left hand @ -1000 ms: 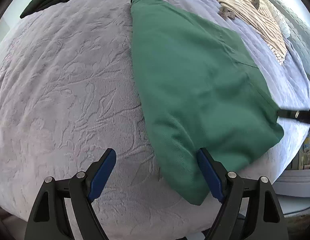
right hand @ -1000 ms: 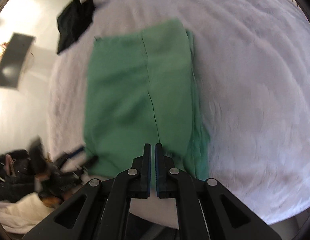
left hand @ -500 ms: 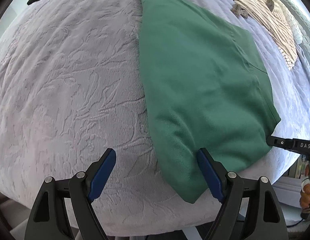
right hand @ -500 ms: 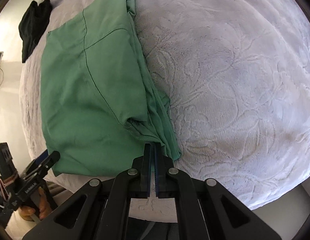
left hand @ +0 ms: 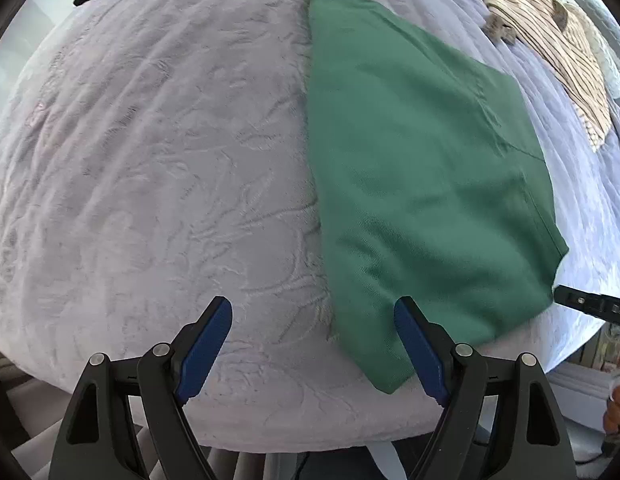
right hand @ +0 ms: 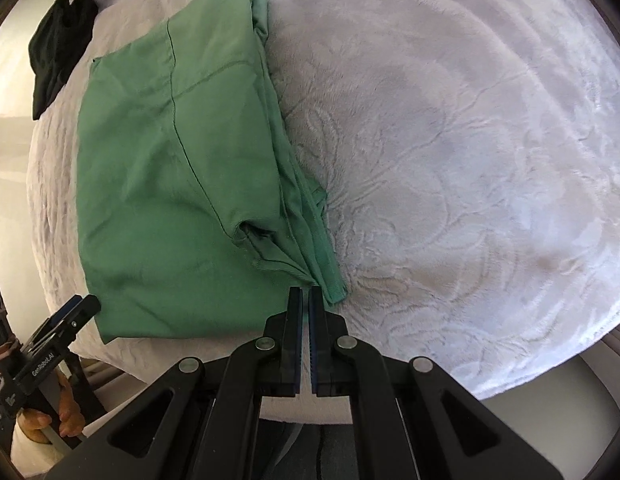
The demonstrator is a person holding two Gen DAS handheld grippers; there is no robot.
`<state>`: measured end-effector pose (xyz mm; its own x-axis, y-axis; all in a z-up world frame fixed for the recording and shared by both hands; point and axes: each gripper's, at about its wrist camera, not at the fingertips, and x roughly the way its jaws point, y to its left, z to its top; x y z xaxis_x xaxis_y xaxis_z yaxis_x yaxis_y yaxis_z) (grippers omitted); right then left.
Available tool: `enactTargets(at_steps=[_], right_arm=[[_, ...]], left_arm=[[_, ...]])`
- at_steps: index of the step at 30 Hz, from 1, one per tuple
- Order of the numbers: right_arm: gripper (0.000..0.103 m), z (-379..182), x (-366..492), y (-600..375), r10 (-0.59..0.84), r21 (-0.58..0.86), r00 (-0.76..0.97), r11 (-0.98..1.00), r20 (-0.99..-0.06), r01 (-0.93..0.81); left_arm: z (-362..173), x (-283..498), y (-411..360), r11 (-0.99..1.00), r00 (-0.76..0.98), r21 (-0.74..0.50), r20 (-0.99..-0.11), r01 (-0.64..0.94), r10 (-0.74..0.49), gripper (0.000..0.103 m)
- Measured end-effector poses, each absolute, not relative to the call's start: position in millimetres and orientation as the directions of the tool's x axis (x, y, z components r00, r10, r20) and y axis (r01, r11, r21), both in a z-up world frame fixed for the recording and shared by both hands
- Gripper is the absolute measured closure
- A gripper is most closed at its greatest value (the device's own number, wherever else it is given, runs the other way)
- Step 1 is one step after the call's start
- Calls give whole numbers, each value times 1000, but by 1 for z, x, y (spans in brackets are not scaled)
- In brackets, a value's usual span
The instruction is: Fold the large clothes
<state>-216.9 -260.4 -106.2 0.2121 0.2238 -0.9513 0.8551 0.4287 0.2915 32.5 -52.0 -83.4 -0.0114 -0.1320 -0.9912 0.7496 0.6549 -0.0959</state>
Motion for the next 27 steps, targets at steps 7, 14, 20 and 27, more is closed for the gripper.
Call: enactTargets(at_steps=[7,14,20,27], right_arm=[[99,-64,-201,-261,145,269,226,473,-963,839],[64,-35,-172,-262,77,230,224,534,-972,814],[37,-16,-154,-258,1,172,208,567,-978,806],[10,4,-149,-257,-113,80,184,601,-976,795]], left_arm=[[-68,37,-67,661,33,-60,-991,748,-126,6],[-40,45,-76,660,69,-58,-984,749,-164,0],[-23,45,-83,667,108,-35,-979,744,-172,0],[-13,42,-91,663,156,4,-973,748,-170,0]])
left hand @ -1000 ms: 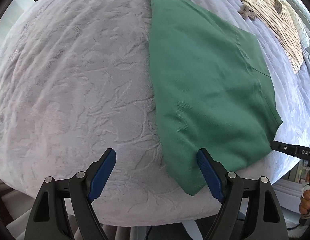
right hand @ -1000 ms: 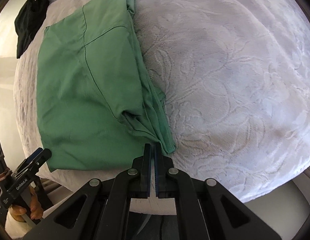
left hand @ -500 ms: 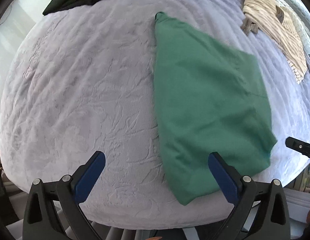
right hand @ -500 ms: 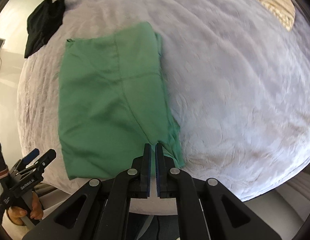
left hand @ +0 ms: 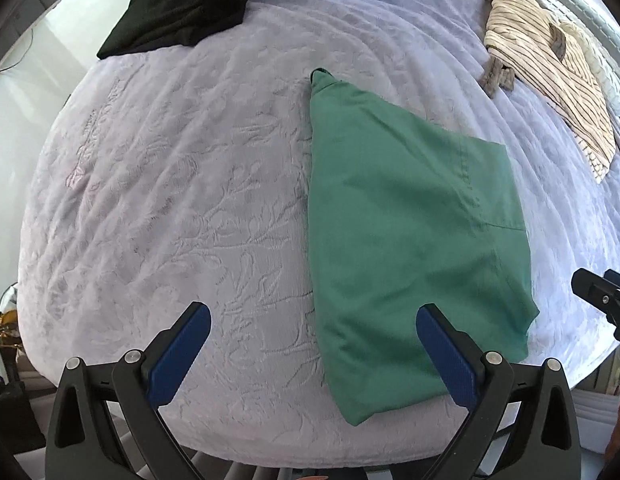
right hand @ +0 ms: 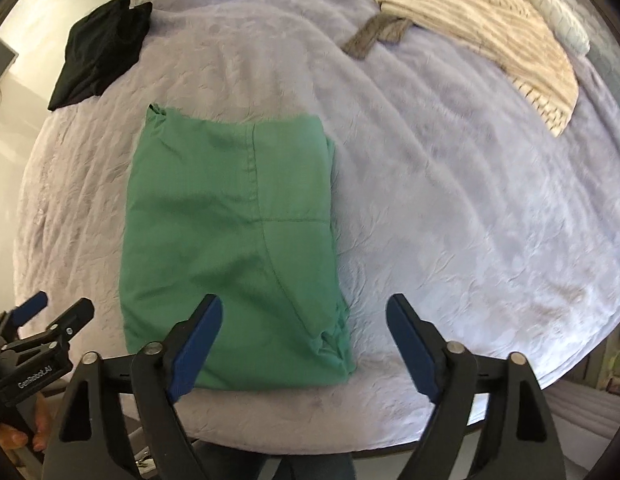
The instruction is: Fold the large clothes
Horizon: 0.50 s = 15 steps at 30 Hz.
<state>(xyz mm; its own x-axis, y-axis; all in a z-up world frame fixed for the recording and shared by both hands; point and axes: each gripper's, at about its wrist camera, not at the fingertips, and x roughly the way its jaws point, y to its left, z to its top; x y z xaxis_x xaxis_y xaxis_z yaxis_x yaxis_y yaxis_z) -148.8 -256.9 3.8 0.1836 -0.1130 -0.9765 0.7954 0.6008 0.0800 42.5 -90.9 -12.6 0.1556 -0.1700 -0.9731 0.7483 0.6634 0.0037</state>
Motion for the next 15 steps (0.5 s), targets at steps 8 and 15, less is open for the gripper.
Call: enactTargets(at_steps=[8,15], right_arm=[[8,11,-151,-262,-165,59,186,574,-968,817],[8,8,-150,-260,-135,71,181,576,-974,814]], left_arm=[[-7,40,-94,665,173,16,-970,747,-171,0],[-6,38,-94,666,177,21,-970,746,-168,0]])
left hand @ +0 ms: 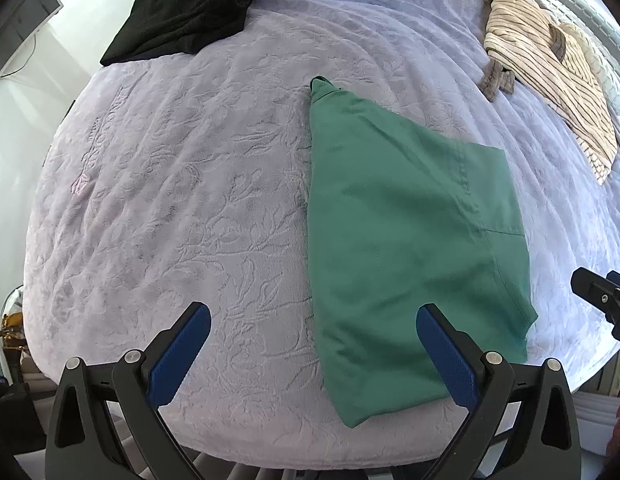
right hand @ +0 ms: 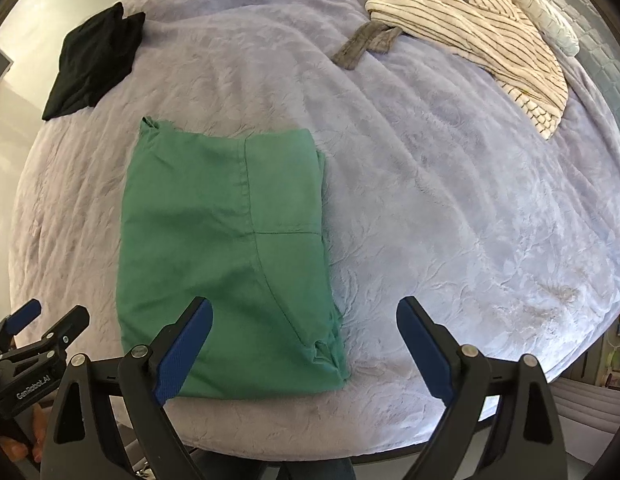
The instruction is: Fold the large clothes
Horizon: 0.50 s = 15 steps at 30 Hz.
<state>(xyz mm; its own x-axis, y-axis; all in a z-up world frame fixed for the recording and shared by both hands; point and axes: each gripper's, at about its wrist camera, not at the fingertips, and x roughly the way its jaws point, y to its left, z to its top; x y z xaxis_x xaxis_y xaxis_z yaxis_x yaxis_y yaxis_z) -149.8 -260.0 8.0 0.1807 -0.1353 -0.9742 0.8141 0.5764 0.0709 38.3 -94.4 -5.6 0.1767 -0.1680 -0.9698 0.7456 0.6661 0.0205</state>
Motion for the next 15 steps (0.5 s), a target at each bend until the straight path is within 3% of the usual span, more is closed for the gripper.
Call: enactTargets(at_steps=[15], right_arm=[[8,9,-150,-259,-132,71,179,580,-975,811]], left_arm=[[-2,30,-96,668,188,29,-968,744,-168,0]])
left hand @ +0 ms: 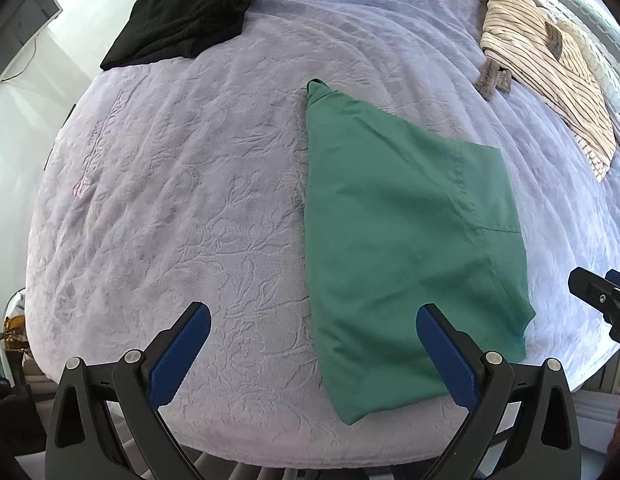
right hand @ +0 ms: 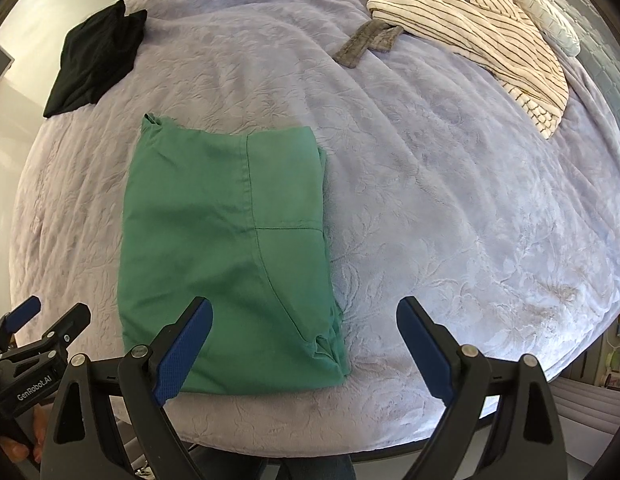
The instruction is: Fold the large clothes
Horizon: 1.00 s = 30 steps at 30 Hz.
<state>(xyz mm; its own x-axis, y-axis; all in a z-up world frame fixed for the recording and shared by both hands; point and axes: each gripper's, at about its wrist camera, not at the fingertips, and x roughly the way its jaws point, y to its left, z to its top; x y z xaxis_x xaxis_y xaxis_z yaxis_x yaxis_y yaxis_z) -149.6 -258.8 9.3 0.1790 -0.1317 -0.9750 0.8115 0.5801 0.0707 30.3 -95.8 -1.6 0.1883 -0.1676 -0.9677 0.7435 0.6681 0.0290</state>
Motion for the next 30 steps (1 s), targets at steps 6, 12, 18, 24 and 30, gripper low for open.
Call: enactTargets(at_steps=[6,12,18,24,30], right_arm=[[8,10,-150,-259,-133,70,180,580,-975,811],[8,10,-150,-259,-133,70,179,580,-975,811],[8,11,-150,-256,-132,71,179,579,-975,812],[8,11,-149,-256,-133,70,179,579,-975,812],[8,12,-148,-254,-129,72,179,580,-975,811]], left_arm=[[0,27,-96,670,193,31,-967,742,-169,0],[0,26,-96,671,194,33,-967,741,-167,0],[0,25,-95,671,195,35,-967,741,-165,0],[0,24,-95,673,196,35,-967,739,-165,0],[-1,28,-94,672,199,39,-966,739,-162,0]])
